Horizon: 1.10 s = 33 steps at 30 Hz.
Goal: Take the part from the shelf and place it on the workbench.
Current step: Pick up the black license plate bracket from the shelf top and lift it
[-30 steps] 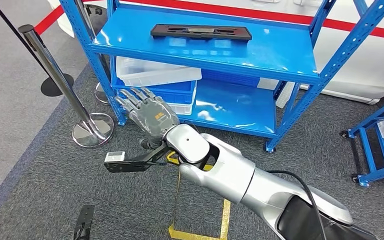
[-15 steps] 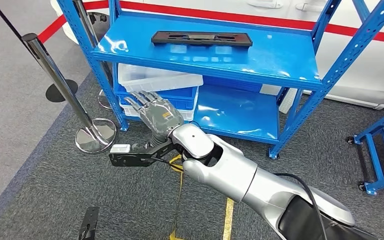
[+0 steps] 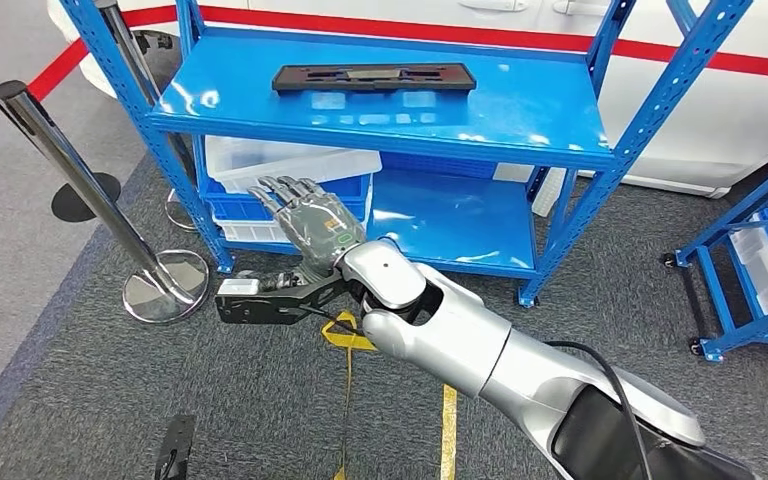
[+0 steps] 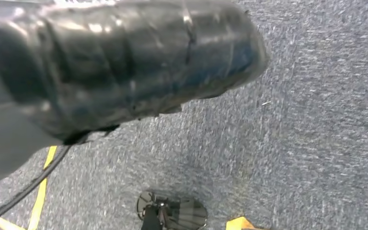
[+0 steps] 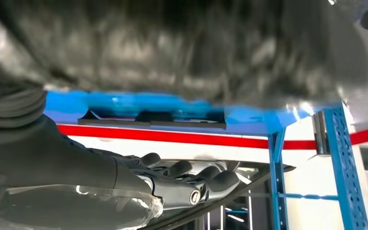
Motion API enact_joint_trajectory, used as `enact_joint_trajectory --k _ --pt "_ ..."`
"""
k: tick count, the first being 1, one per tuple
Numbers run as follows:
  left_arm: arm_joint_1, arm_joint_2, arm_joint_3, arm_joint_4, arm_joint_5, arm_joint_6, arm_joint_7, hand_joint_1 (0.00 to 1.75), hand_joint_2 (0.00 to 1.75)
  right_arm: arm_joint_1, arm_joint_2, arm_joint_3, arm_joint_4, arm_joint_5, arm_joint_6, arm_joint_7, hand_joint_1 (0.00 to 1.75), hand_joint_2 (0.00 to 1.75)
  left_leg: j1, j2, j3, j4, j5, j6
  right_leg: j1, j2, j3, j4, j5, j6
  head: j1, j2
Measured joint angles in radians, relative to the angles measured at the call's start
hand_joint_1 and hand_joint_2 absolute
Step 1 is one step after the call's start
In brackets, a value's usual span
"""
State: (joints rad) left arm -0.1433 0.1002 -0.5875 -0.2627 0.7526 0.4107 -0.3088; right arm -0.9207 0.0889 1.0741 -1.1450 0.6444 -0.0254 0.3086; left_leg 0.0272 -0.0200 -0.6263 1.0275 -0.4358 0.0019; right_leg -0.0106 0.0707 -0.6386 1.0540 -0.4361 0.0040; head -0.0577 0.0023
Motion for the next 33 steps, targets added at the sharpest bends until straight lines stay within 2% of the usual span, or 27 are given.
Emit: enact_joint_trajectory --k 2,4,5,6,7,8,9,10,11,12,14,16,18,19,20,21,22,24,25,27,30,31,33 --pt "-0.001 0.0 0.0 0.0 -0.001 0.0 0.0 0.0 0.0 -0.001 0.0 0.0 0.002 0.0 0.0 0.0 0.0 0.0 -0.002 0.017 0.006 -0.005 0.0 0.014 0.001 -0.038 -0.041 0.089 -0.048 0.005 0.004 0.0" --pt "0.001 0.0 0.0 0.0 -0.001 0.0 0.0 0.0 0.0 0.001 0.0 0.0 0.003 0.0 0.0 0.0 0.0 0.0 -0.007 0.033 0.009 -0.005 -0.004 0.023 0.001 -0.056 -0.106 0.219 -0.1 0.007 0.006 0.0" --pt "0.001 0.0 0.0 0.0 -0.001 0.0 0.0 0.0 0.0 0.003 0.0 0.0 0.005 0.0 0.0 0.001 0.0 0.0 -0.009 0.042 0.009 -0.005 -0.005 0.025 0.001 -0.059 -0.128 0.258 -0.108 0.006 0.006 0.0" --pt "0.002 0.0 0.0 0.0 -0.001 0.0 0.0 0.0 0.0 0.005 0.0 0.0 0.007 0.0 0.0 0.001 0.0 0.0 -0.011 0.051 0.011 -0.005 -0.006 0.025 0.001 -0.061 -0.132 0.261 -0.097 0.004 0.006 0.0" --pt "0.001 0.0 0.0 0.0 -0.001 0.0 0.0 0.0 0.0 0.005 -0.001 0.0 0.008 0.0 0.0 0.001 0.0 0.0 -0.012 0.059 0.013 -0.004 -0.008 0.025 0.002 -0.064 -0.115 0.225 -0.07 0.001 0.006 0.0" --pt "0.001 0.0 0.0 0.0 -0.001 0.0 0.0 0.0 0.0 0.004 -0.001 0.0 0.009 0.0 0.0 0.001 0.0 0.0 -0.013 0.067 0.016 -0.004 -0.011 0.024 0.004 -0.076 -0.082 0.16 -0.036 -0.003 0.006 0.0" --pt "0.001 0.0 0.0 0.0 -0.001 -0.001 0.0 0.0 0.0 0.003 0.0 0.0 0.009 0.0 0.0 0.001 0.0 0.0 -0.016 0.074 0.019 -0.003 -0.014 0.021 0.01 -0.099 -0.046 0.091 -0.009 -0.008 0.005 0.0" --pt "0.002 0.0 0.0 0.0 -0.001 -0.001 0.0 0.0 0.0 0.002 0.001 0.0 0.009 0.0 0.0 0.001 0.0 0.0 -0.018 0.079 0.022 -0.002 -0.017 0.018 0.016 -0.118 -0.017 0.035 0.007 -0.014 0.005 0.0" --pt "0.002 0.0 0.0 0.0 -0.001 -0.001 0.0 0.0 0.0 0.0 0.002 0.0 0.009 0.0 0.0 0.001 0.0 0.0 -0.02 0.086 0.023 -0.001 -0.019 0.014 0.022 -0.132 0.0 0.002 0.013 -0.018 0.005 0.0" --pt "0.003 0.0 0.0 0.0 -0.001 -0.001 0.0 0.0 0.0 0.0 0.003 0.0 0.01 0.0 -0.002 0.001 0.0 0.0 -0.022 0.093 0.024 -0.002 -0.019 0.009 0.027 -0.136 0.005 -0.011 0.011 -0.022 0.005 0.0" --pt "0.002 0.0 0.0 0.0 -0.002 -0.002 0.001 0.0 0.0 0.0 0.005 0.0 0.011 0.002 -0.008 0.002 0.0 0.0 -0.02 0.105 0.026 -0.003 -0.023 0.0 0.026 -0.119 0.007 -0.02 0.016 -0.031 0.006 0.0" --pt "0.001 -0.001 0.0 0.0 -0.003 -0.003 0.002 0.0 0.0 0.0 0.008 0.0 0.013 0.006 -0.017 0.002 0.0 0.0 -0.016 0.082 0.011 0.033 -0.049 -0.009 0.021 -0.107 0.012 -0.03 0.022 -0.041 0.004 0.0" --pt "0.003 -0.001 0.0 0.0 -0.006 -0.003 0.004 0.0 0.0 0.001 0.014 0.0 0.015 0.013 -0.027 -0.004 0.0 0.0 -0.014 0.045 -0.041 0.143 -0.104 -0.017 0.018 -0.095 0.015 -0.034 0.024 -0.048 0.001 0.0" --pt "0.005 -0.001 0.0 0.0 -0.007 -0.004 0.005 0.0 0.0 0.004 0.018 0.0 0.017 0.016 -0.033 -0.009 0.0 0.0 -0.014 0.037 -0.074 0.208 -0.128 -0.02 0.018 -0.088 0.015 -0.034 0.024 -0.049 0.0 0.0" --pt "0.006 0.0 0.0 0.0 -0.008 -0.006 0.005 0.0 0.0 0.007 0.02 0.0 0.018 0.017 -0.039 -0.016 0.0 0.0 -0.014 0.033 -0.1 0.254 -0.138 -0.021 0.018 -0.082 0.015 -0.032 0.024 -0.05 0.0 0.0" --pt "0.007 0.0 0.0 0.0 -0.009 -0.008 0.006 0.0 0.0 0.01 0.022 0.0 0.02 0.017 -0.044 -0.024 0.0 0.0 -0.014 0.032 -0.11 0.265 -0.128 -0.022 0.019 -0.076 0.015 -0.03 0.023 -0.05 0.0 0.0" --pt "0.007 0.0 0.0 0.0 -0.009 -0.012 0.006 0.0 0.0 0.012 0.025 0.0 0.022 0.018 -0.049 -0.03 0.0 0.0 -0.014 0.032 -0.1 0.236 -0.101 -0.022 0.018 -0.071 0.015 -0.028 0.022 -0.05 0.0 0.0" --pt "0.004 -0.001 0.0 0.0 -0.008 -0.017 0.006 0.0 0.0 0.011 0.036 0.0 0.025 0.027 -0.058 -0.039 0.0 0.0 -0.013 0.031 -0.045 0.111 -0.034 -0.021 0.018 -0.06 0.014 -0.022 0.017 -0.047 0.0 0.0" --pt "0.002 -0.001 0.0 0.0 -0.008 -0.019 0.006 0.0 0.0 0.009 0.042 0.0 0.026 0.036 -0.062 -0.041 0.0 0.0 -0.014 0.03 -0.018 0.054 -0.015 -0.018 0.02 -0.056 0.012 -0.017 0.015 -0.044 0.0 0.0" --pt "-0.003 -0.001 0.0 0.0 -0.007 -0.021 0.008 0.0 0.0 0.001 0.054 0.001 0.03 0.066 -0.069 -0.038 0.0 0.0 -0.017 0.028 0.003 0.006 -0.01 -0.009 0.023 -0.05 0.008 -0.014 0.014 -0.037 0.0 0.0" --pt "-0.007 -0.001 0.0 0.0 -0.009 -0.021 0.015 0.0 0.0 -0.011 0.069 0.002 0.041 0.121 -0.095 -0.03 0.0 0.0 -0.015 0.029 0.008 -0.004 -0.005 0.009 0.021 -0.052 0.002 -0.007 0.007 -0.024 0.001 0.0" --pt "-0.009 -0.001 0.0 0.0 -0.01 -0.021 0.017 0.0 0.0 -0.017 0.074 0.002 0.046 0.133 -0.106 -0.031 0.0 0.0 -0.014 0.029 0.01 -0.007 -0.003 0.015 0.02 -0.054 -0.008 0.017 -0.01 -0.019 0.002 0.0" --pt "-0.014 -0.001 0.0 0.0 -0.011 -0.02 0.02 0.0 0.0 -0.025 0.082 0.002 0.057 0.145 -0.12 -0.036 0.0 0.0 -0.013 0.029 0.013 -0.01 -0.002 0.023 0.018 -0.058 -0.054 0.119 -0.064 -0.012 0.004 0.0"
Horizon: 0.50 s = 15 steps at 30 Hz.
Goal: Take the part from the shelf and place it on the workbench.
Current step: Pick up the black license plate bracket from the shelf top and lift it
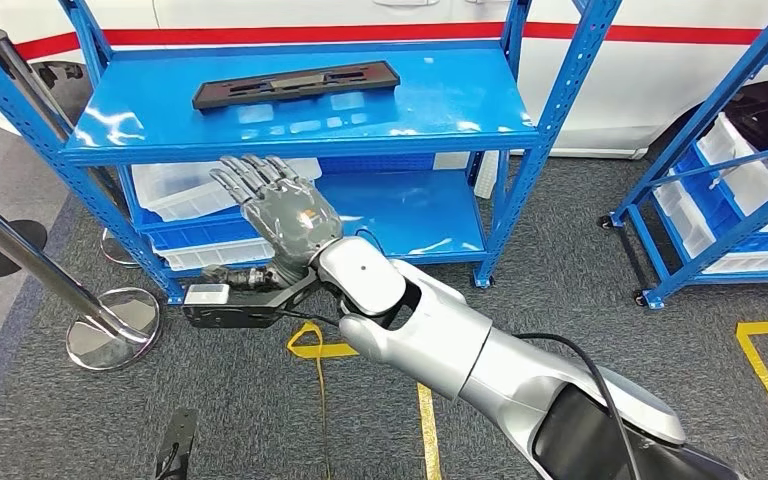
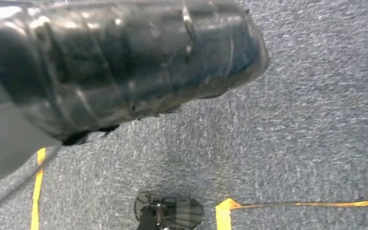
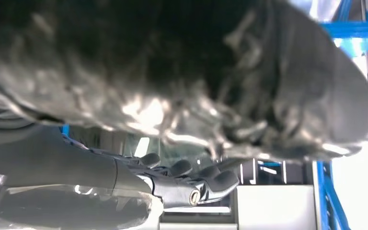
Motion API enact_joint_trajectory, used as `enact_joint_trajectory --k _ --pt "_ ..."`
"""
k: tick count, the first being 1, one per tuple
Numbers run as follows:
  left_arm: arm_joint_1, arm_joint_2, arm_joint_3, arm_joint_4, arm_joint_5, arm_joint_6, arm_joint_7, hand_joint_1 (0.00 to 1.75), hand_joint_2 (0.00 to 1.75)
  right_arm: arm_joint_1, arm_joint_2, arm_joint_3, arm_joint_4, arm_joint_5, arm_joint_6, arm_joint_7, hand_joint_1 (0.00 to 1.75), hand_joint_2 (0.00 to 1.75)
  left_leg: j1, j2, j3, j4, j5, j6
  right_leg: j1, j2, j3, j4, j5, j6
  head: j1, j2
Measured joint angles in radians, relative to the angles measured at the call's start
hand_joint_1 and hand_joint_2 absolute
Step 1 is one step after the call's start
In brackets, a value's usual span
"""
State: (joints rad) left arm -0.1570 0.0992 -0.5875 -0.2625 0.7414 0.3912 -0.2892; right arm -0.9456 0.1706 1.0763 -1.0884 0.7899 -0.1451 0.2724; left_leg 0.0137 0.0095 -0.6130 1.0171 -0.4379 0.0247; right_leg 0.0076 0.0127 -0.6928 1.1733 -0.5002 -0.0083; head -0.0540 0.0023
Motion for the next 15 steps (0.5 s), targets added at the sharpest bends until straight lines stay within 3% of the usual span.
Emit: enact_joint_trajectory --k 2,3,4,6,8,12,13,15 --pt "-0.002 0.0 0.0 0.0 -0.001 0.001 0.001 0.0 0.0 -0.002 0.005 0.0 0.011 0.004 -0.004 -0.001 0.0 0.0 0.0 0.0 0.001 0.001 -0.002 0.003 -0.004 0.0 -0.057 0.116 -0.041 0.003 0.0 0.0" --pt "-0.002 0.0 0.0 0.0 -0.001 0.002 0.002 0.0 0.0 -0.002 0.006 0.0 0.017 0.004 -0.004 -0.001 0.0 0.0 0.0 0.0 0.001 0.002 -0.003 0.004 -0.005 -0.001 -0.07 0.137 -0.039 0.004 0.0 0.0" --pt "-0.002 0.0 0.0 0.0 -0.001 0.002 0.002 0.0 0.0 -0.002 0.006 0.001 0.021 0.004 -0.004 -0.001 0.0 0.0 0.0 -0.001 0.003 0.003 -0.005 0.003 -0.006 -0.001 -0.064 0.121 -0.019 0.003 0.0 0.0" --pt "-0.002 0.0 0.0 0.0 -0.001 0.002 0.002 0.0 0.0 -0.004 0.01 0.001 0.027 0.004 -0.005 -0.002 0.0 0.0 0.0 -0.002 0.007 0.005 -0.01 0.0 -0.007 -0.003 -0.008 -0.002 0.046 -0.004 0.0 0.0" --pt "-0.003 -0.002 0.0 0.0 -0.001 0.002 0.002 0.0 0.0 -0.006 0.017 0.001 0.031 0.004 -0.005 -0.002 0.0 0.0 -0.002 -0.002 0.007 0.007 -0.014 -0.008 -0.002 -0.005 0.043 -0.108 0.08 -0.012 0.0 0.0" --pt "-0.004 -0.003 0.0 0.0 -0.002 0.002 0.004 0.0 0.0 -0.011 0.024 0.001 0.039 0.012 -0.008 -0.003 0.0 0.0 0.0 -0.001 0.005 0.008 -0.02 -0.029 0.001 -0.002 0.061 -0.142 0.082 -0.023 -0.001 0.0" --pt "-0.004 -0.004 0.0 0.0 -0.003 0.002 0.004 0.0 0.0 -0.013 0.027 0.001 0.041 0.016 -0.009 -0.006 0.0 0.0 0.001 -0.001 -0.002 0.026 -0.031 -0.034 -0.001 -0.002 0.066 -0.148 0.084 -0.028 -0.002 0.0" --pt "-0.004 -0.006 0.0 0.0 -0.005 0.004 0.006 0.0 0.0 -0.018 0.034 0.001 0.044 0.017 -0.01 -0.016 0.0 0.0 0.002 -0.002 -0.046 0.118 -0.077 -0.042 -0.003 -0.003 0.074 -0.155 0.084 -0.037 -0.003 0.0"
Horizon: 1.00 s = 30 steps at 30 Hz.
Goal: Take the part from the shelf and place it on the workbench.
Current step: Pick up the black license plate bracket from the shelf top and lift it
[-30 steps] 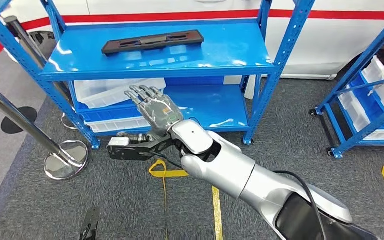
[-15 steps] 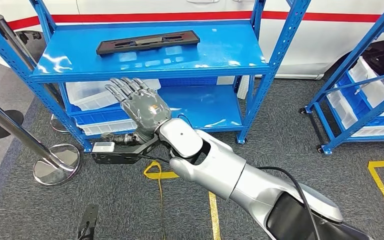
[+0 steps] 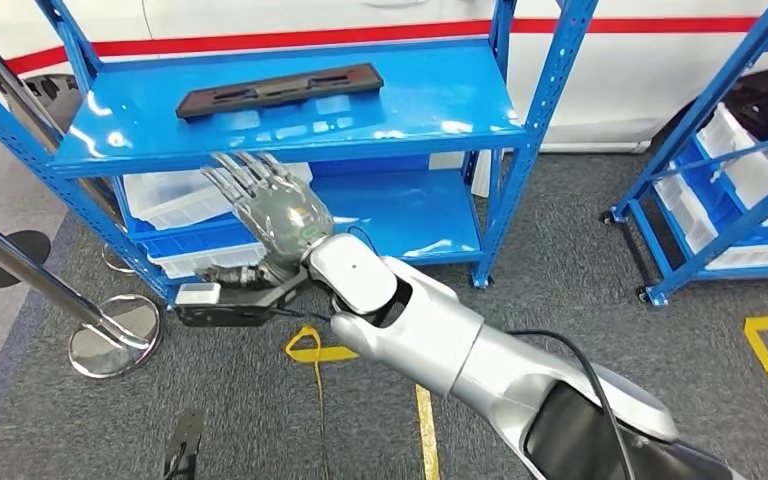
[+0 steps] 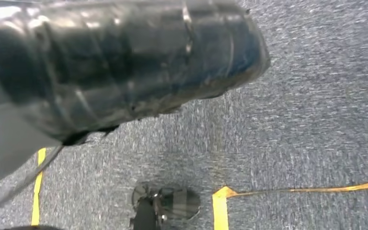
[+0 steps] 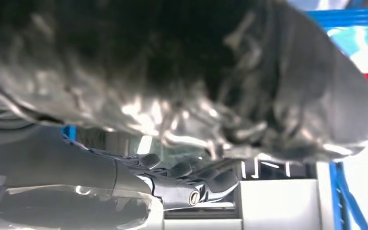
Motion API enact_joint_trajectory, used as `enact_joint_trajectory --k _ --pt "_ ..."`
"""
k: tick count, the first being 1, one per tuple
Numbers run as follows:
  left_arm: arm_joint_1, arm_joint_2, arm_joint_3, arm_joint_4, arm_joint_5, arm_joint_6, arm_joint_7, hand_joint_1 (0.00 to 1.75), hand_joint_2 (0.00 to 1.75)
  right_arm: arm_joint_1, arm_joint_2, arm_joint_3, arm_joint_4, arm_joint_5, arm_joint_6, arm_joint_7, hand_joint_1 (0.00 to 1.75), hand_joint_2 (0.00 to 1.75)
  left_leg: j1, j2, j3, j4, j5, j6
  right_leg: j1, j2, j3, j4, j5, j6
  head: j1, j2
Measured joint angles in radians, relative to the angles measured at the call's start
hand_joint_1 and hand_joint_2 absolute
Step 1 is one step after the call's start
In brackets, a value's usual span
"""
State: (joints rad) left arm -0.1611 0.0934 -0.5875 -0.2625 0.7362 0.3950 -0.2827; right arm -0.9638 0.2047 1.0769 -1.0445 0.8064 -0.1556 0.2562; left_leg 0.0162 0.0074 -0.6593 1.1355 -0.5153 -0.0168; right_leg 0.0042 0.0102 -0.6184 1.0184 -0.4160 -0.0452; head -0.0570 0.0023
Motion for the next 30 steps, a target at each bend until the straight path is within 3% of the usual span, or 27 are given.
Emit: enact_joint_trajectory --k 2,3,4,5,7,9,13,15,17,18,19,20,22,23,25,28,30 --pt "0.001 0.0 0.0 0.0 -0.002 0.002 0.003 0.0 0.0 -0.002 0.006 0.0 0.004 -0.006 0.003 -0.02 0.0 0.0 0.001 0.0 -0.066 0.12 -0.041 -0.007 0.002 0.001 0.002 0.002 -0.004 -0.006 0.0 0.0" --pt "0.002 0.0 0.0 0.0 -0.003 0.002 0.005 0.0 0.0 -0.003 0.007 0.0 0.006 -0.01 0.013 -0.035 0.0 0.0 0.001 0.0 -0.085 0.147 -0.04 -0.009 0.003 0.001 0.003 0.003 -0.006 -0.007 0.0 0.0" --pt "0.002 0.0 0.0 0.0 -0.005 0.002 0.006 0.0 0.0 -0.006 0.009 0.0 0.007 -0.014 0.03 -0.054 0.0 0.0 0.002 0.0 -0.087 0.138 -0.021 -0.01 0.003 0.002 0.004 0.006 -0.009 -0.007 0.0 0.0" --pt "0.002 -0.001 0.0 0.0 -0.008 0.002 0.007 0.0 0.0 -0.011 0.012 0.001 0.009 -0.017 0.051 -0.072 0.0 0.0 0.002 0.0 -0.071 0.093 0.013 -0.01 0.003 0.004 0.005 0.01 -0.013 -0.006 0.0 0.0" --pt "-0.002 -0.001 0.0 0.0 -0.013 0.002 0.008 0.0 0.0 -0.026 0.021 0.008 0.01 -0.014 0.091 -0.096 0.0 0.87 0.001 0.0 -0.013 -0.036 0.073 -0.006 0.004 0.007 0.007 0.018 -0.023 -0.001 -0.001 0.0" --pt "-0.007 -0.001 0.0 0.0 -0.016 0.001 0.008 0.0 0.0 -0.04 0.029 0.016 0.01 -0.006 0.109 -0.103 0.0 1.75 -0.004 -0.002 0.02 -0.105 0.085 0.005 0.007 0.008 0.007 0.021 -0.031 0.008 0.0 0.0" --pt "-0.009 -0.002 0.0 0.0 -0.015 0.002 0.009 0.0 0.0 -0.05 0.035 0.027 0.01 0.007 0.115 -0.096 0.0 1.75 -0.004 -0.004 0.045 -0.126 0.075 0.032 0.005 0.005 0.004 0.05 -0.038 0.029 0.001 0.0" --pt "-0.012 -0.004 0.0 0.0 -0.015 0.003 0.008 0.0 0.0 -0.057 0.035 0.03 0.01 0.012 0.115 -0.088 0.0 1.75 -0.002 -0.003 0.059 -0.129 0.07 0.041 0.002 0.003 -0.043 0.137 -0.073 0.038 0.002 0.0" --pt "-0.013 -0.004 0.0 0.0 -0.015 0.004 0.008 0.0 0.0 -0.059 0.033 0.033 0.01 0.015 0.114 -0.086 0.0 1.75 -0.002 -0.003 0.068 -0.129 0.062 0.046 -0.002 0.003 -0.116 0.252 -0.11 0.044 0.002 0.0" --pt "-0.013 -0.005 0.0 0.0 -0.015 0.004 0.009 0.0 0.0 -0.058 0.031 0.034 0.011 0.015 0.114 -0.086 0.0 1.75 -0.002 -0.003 0.075 -0.128 0.056 0.046 -0.004 0.002 -0.144 0.286 -0.112 0.046 0.003 0.0" --pt "-0.013 -0.005 0.0 0.0 -0.015 0.004 0.009 0.0 0.0 -0.057 0.03 0.035 0.011 0.016 0.113 -0.086 0.0 1.75 -0.002 -0.003 0.083 -0.128 0.049 0.045 -0.007 0.002 -0.155 0.285 -0.095 0.048 0.003 0.0" --pt "-0.012 -0.006 0.0 0.0 -0.015 0.004 0.009 0.0 0.0 -0.057 0.029 0.035 0.011 0.017 0.112 -0.086 0.0 1.75 -0.001 -0.004 0.094 -0.128 0.042 0.043 -0.01 0.001 -0.147 0.249 -0.06 0.048 0.003 0.0" --pt "-0.013 -0.008 0.0 0.0 -0.015 0.004 0.009 0.0 0.0 -0.058 0.029 0.035 0.012 0.02 0.111 -0.086 0.0 1.75 0.0 -0.005 0.116 -0.128 0.024 0.035 -0.012 -0.001 -0.104 0.126 0.02 0.046 0.003 0.0" --pt "-0.014 -0.009 0.0 0.0 -0.015 0.004 0.009 0.0 0.0 -0.059 0.028 0.035 0.012 0.022 0.109 -0.086 0.0 1.75 0.001 -0.005 0.122 -0.128 0.016 0.029 -0.009 -0.002 -0.085 0.071 0.034 0.042 0.003 0.0" --pt "-0.016 -0.01 0.0 0.0 -0.016 0.005 0.009 0.0 0.0 -0.06 0.028 0.035 0.012 0.028 0.106 -0.086 0.0 1.75 0.001 -0.004 0.13 -0.128 0.006 0.016 -0.002 -0.003 -0.065 0.027 0.027 0.028 0.003 0.0" --pt "-0.018 -0.012 0.0 0.0 -0.02 0.006 0.009 0.0 0.0 -0.062 0.028 0.035 0.014 0.038 0.104 -0.086 0.0 1.75 0.005 -0.002 0.131 -0.103 0.001 0.002 -0.002 0.0 -0.036 0.011 0.018 0.006 0.002 0.0" --pt "-0.021 -0.015 0.0 0.0 -0.023 0.006 0.01 0.0 0.0 -0.064 0.029 0.035 0.014 0.039 0.103 -0.086 0.0 1.75 0.007 -0.002 0.075 -0.007 -0.011 -0.003 -0.004 0.001 -0.013 0.004 0.009 -0.004 -0.001 0.0"
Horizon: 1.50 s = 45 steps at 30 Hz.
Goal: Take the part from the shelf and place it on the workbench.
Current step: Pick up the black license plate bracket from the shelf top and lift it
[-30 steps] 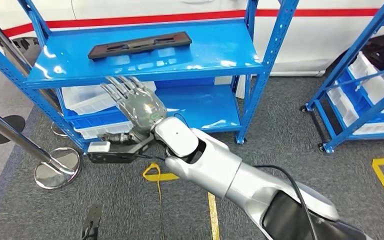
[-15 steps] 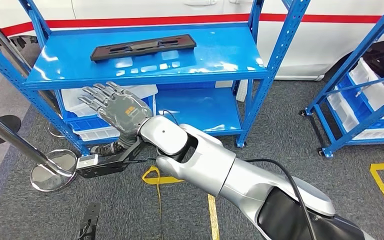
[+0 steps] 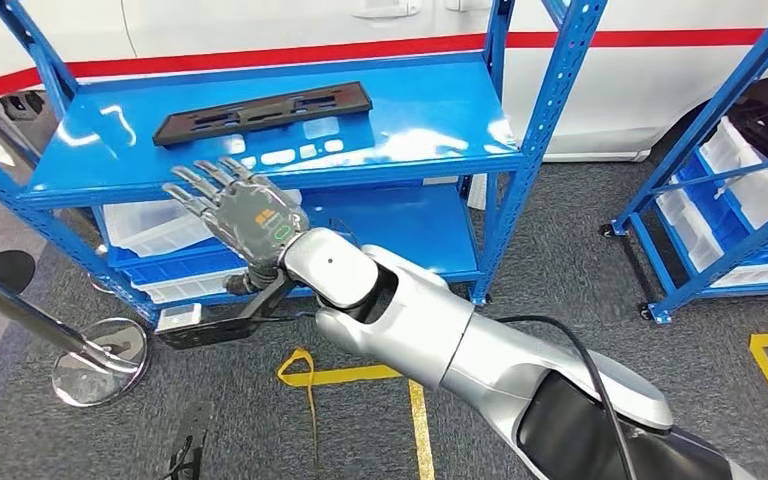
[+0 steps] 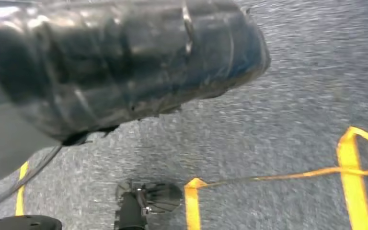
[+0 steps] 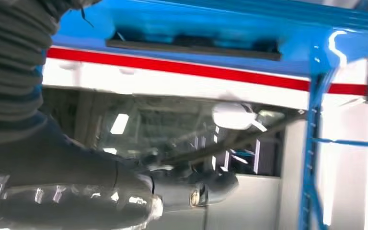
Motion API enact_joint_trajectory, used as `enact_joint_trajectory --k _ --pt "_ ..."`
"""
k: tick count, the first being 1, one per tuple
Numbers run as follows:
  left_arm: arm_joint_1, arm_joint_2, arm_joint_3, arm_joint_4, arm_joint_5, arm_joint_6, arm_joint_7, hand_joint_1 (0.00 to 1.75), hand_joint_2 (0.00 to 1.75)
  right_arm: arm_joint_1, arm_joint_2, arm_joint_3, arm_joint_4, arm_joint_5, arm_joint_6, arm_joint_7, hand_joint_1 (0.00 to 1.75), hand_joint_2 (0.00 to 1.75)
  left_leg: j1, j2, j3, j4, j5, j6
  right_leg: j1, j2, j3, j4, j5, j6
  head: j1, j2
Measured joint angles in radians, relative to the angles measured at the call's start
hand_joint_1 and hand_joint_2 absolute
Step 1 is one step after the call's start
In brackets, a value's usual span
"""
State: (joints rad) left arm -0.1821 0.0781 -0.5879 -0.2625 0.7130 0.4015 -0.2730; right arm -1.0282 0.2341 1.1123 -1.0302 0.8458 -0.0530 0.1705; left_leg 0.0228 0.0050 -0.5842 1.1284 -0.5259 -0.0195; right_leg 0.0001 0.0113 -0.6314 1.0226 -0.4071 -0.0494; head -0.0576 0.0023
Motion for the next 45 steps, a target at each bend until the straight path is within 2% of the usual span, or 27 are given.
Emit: enact_joint_trajectory --k 2,3,4,5,7,9,10,13,15,17,19,20,23,25,28,29,31,33,34,35,36,37,39,40,41,43,45 --pt "0.0 -0.002 0.0 0.0 -0.002 0.0 0.001 0.0 0.0 0.001 0.0 0.0 0.002 0.0 -0.001 0.0 0.0 1.75 0.0 0.0 -0.088 0.122 -0.038 -0.005 0.002 0.001 0.02 -0.001 -0.016 -0.005 -0.002 0.0" --pt "0.001 -0.002 0.0 0.0 -0.003 0.0 0.001 0.0 0.0 0.002 0.0 0.0 0.003 0.0 -0.001 0.0 0.0 1.75 0.0 0.0 -0.124 0.156 -0.057 -0.007 0.004 0.003 0.03 -0.001 -0.026 -0.006 -0.002 0.0" --pt "0.002 -0.002 0.0 0.0 -0.003 0.001 0.002 0.0 0.0 0.003 0.0 0.0 0.004 0.0 -0.001 0.0 0.0 1.75 0.0 0.0 -0.146 0.159 -0.062 -0.007 0.005 0.005 0.042 0.0 -0.036 -0.006 -0.002 0.0" --pt "0.003 -0.002 0.0 0.0 -0.003 0.001 0.002 0.0 0.0 0.003 0.0 0.0 0.005 0.0 -0.001 0.0 0.0 1.75 0.0 0.0 -0.151 0.128 -0.043 -0.005 0.006 0.007 0.056 0.0 -0.046 -0.005 -0.002 0.0" --pt "0.003 -0.002 0.0 0.0 -0.004 0.001 0.002 0.0 0.0 0.002 0.0 0.0 0.007 0.0 -0.001 0.0 0.0 1.75 -0.002 0.0 -0.129 0.0 0.063 0.003 0.008 0.008 0.087 0.001 -0.07 -0.001 -0.002 0.0" --pt "0.003 -0.002 0.0 0.0 -0.004 0.001 0.003 0.0 0.0 0.001 -0.001 0.0 0.008 0.0 -0.001 0.0 0.0 1.75 -0.009 -0.001 -0.106 -0.096 0.137 0.014 0.011 0.011 0.105 0.002 -0.092 0.008 -0.001 0.0" --pt "0.003 -0.002 0.0 0.0 -0.004 0.001 0.003 0.0 0.0 0.001 -0.001 0.0 0.009 0.0 -0.001 0.0 0.0 1.75 -0.012 -0.001 -0.102 -0.114 0.147 0.019 0.012 0.013 0.11 0.005 -0.098 0.014 -0.001 0.0" --pt "0.002 -0.002 0.0 0.0 -0.004 0.002 0.003 0.0 0.0 -0.002 -0.001 0.0 0.01 0.001 -0.002 0.0 0.0 1.75 -0.011 -0.004 -0.079 -0.12 0.137 0.037 0.012 0.01 0.113 0.025 -0.108 0.029 0.0 0.0" --pt "-0.001 -0.002 0.0 0.0 -0.004 0.002 0.003 0.0 0.0 -0.004 -0.001 0.0 0.01 0.001 -0.002 0.0 0.0 1.75 -0.01 -0.005 -0.061 -0.122 0.127 0.047 0.009 0.005 0.075 0.099 -0.13 0.038 0.001 0.0" --pt "-0.001 -0.002 0.0 0.0 -0.004 0.002 0.003 0.0 0.0 -0.002 -0.001 0.0 0.012 0.0 -0.002 0.0 0.0 1.75 -0.011 -0.005 -0.046 -0.122 0.112 0.052 0.007 0.002 -0.006 0.219 -0.174 0.045 0.002 0.0" --pt "0.0 -0.002 0.0 0.0 -0.005 0.002 0.003 0.0 0.0 0.004 -0.003 0.0 0.016 0.001 -0.002 0.0 0.0 1.75 -0.011 -0.006 -0.026 -0.122 0.093 0.052 0.005 0.001 -0.068 0.275 -0.197 0.048 0.003 0.0" --pt "0.0 -0.002 0.0 0.0 -0.005 0.002 0.003 0.0 0.0 0.005 -0.003 0.0 0.018 0.001 -0.002 0.0 0.0 1.75 -0.012 -0.007 -0.013 -0.121 0.083 0.051 0.005 0.001 -0.076 0.254 -0.18 0.046 0.003 0.0" --pt "0.001 -0.005 0.0 0.0 -0.006 0.002 0.003 0.0 0.0 0.007 -0.006 0.0 0.02 0.002 -0.004 0.0 0.0 1.75 -0.012 -0.01 0.028 -0.121 0.051 0.046 0.013 0.0 -0.041 0.076 -0.038 0.029 0.002 0.0" --pt "-0.001 -0.009 0.0 0.0 -0.007 0.002 0.003 0.0 0.0 0.01 -0.008 0.0 0.022 0.004 -0.008 0.0 0.0 1.75 -0.012 -0.012 0.041 -0.119 0.036 0.035 0.02 0.001 -0.026 0.011 0.004 0.016 0.003 0.0" --pt "-0.001 -0.01 0.0 0.0 -0.009 0.002 0.003 0.0 0.0 0.011 -0.009 0.0 0.022 0.01 -0.019 0.001 0.0 1.75 -0.012 -0.012 0.048 -0.103 0.028 0.019 0.017 0.002 -0.003 -0.005 0.005 0.0 0.004 0.0" --pt "-0.001 -0.011 0.0 0.0 -0.01 0.003 0.003 0.0 0.0 0.011 -0.009 0.0 0.022 0.013 -0.027 0.002 0.0 1.75 -0.011 -0.012 0.039 -0.082 0.022 0.015 0.014 0.001 0.008 -0.01 0.004 -0.005 0.002 0.0" --pt "-0.003 -0.013 0.0 0.0 -0.012 0.003 0.003 0.0 0.0 0.01 -0.009 0.0 0.022 0.019 -0.045 0.002 0.0 1.75 -0.009 -0.011 -0.013 0.01 -0.008 0.008 0.011 0.001 0.025 -0.015 0.0 -0.011 0.0 0.0" --pt "-0.002 -0.014 0.0 0.0 -0.011 0.005 0.003 0.0 0.0 0.014 -0.009 0.0 0.022 0.023 -0.054 0.002 0.0 1.75 -0.006 -0.011 -0.094 0.117 -0.051 -0.001 0.01 0.003 0.033 -0.015 -0.011 -0.014 -0.001 0.0" --pt "-0.001 -0.014 0.0 0.0 -0.01 0.007 0.003 0.0 0.0 0.017 -0.009 0.0 0.022 0.024 -0.054 0.002 0.0 1.75 -0.004 -0.011 -0.123 0.138 -0.057 -0.007 0.01 0.005 0.038 -0.015 -0.017 -0.013 -0.001 0.0" --pt "0.001 -0.014 0.0 0.0 -0.009 0.01 0.003 0.0 0.0 0.019 -0.009 0.0 0.022 0.025 -0.054 0.002 0.0 1.75 -0.003 -0.011 -0.135 0.126 -0.042 -0.01 0.008 0.007 0.044 -0.014 -0.023 -0.011 -0.001 0.0" --pt "0.001 -0.013 0.0 0.0 -0.008 0.012 0.002 0.0 0.0 0.021 -0.009 0.0 0.022 0.027 -0.054 0.002 0.0 1.75 -0.001 -0.011 -0.129 0.081 -0.002 -0.011 0.007 0.009 0.052 -0.012 -0.031 -0.009 -0.001 0.0" --pt "0.001 -0.013 0.0 0.0 -0.008 0.014 0.0 0.0 0.0 0.021 -0.009 0.0 0.022 0.028 -0.054 0.002 0.0 1.75 0.001 -0.01 -0.113 0.013 0.054 -0.013 0.005 0.009 0.06 -0.01 -0.04 -0.004 -0.001 0.0" --pt "0.0 -0.014 0.0 0.0 -0.009 0.016 -0.002 0.0 0.0 0.021 -0.009 0.0 0.022 0.031 -0.053 0.002 0.0 1.75 -0.001 -0.01 -0.081 -0.089 0.11 -0.007 0.006 0.01 0.068 -0.002 -0.056 0.008 -0.002 0.0" --pt "-0.001 -0.014 0.0 0.0 -0.009 0.016 -0.002 0.0 0.0 0.021 -0.01 0.0 0.022 0.032 -0.052 0.002 0.0 1.75 -0.003 -0.01 -0.075 -0.11 0.12 0.0 0.007 0.011 0.068 0.001 -0.062 0.014 -0.001 0.0" --pt "-0.001 -0.015 0.0 0.0 -0.009 0.016 -0.002 0.0 0.0 0.022 -0.01 0.0 0.022 0.032 -0.052 0.002 0.0 1.75 -0.005 -0.011 -0.074 -0.109 0.113 0.009 0.008 0.011 0.067 0.003 -0.066 0.02 -0.001 0.0" --pt "-0.001 -0.015 0.0 0.0 -0.011 0.016 -0.001 0.0 0.0 0.024 -0.011 0.0 0.022 0.033 -0.048 0.001 0.0 1.75 -0.003 -0.011 -0.072 -0.109 0.124 0.024 0.008 0.009 0.064 0.009 -0.078 0.03 -0.001 0.0" --pt "-0.003 -0.015 0.0 0.0 -0.012 0.016 -0.001 0.0 0.0 0.024 -0.011 0.0 0.022 0.034 -0.042 0.001 0.0 1.75 -0.001 -0.01 -0.069 -0.112 0.123 0.035 0.007 0.004 0.039 0.062 -0.111 0.039 0.0 0.0"
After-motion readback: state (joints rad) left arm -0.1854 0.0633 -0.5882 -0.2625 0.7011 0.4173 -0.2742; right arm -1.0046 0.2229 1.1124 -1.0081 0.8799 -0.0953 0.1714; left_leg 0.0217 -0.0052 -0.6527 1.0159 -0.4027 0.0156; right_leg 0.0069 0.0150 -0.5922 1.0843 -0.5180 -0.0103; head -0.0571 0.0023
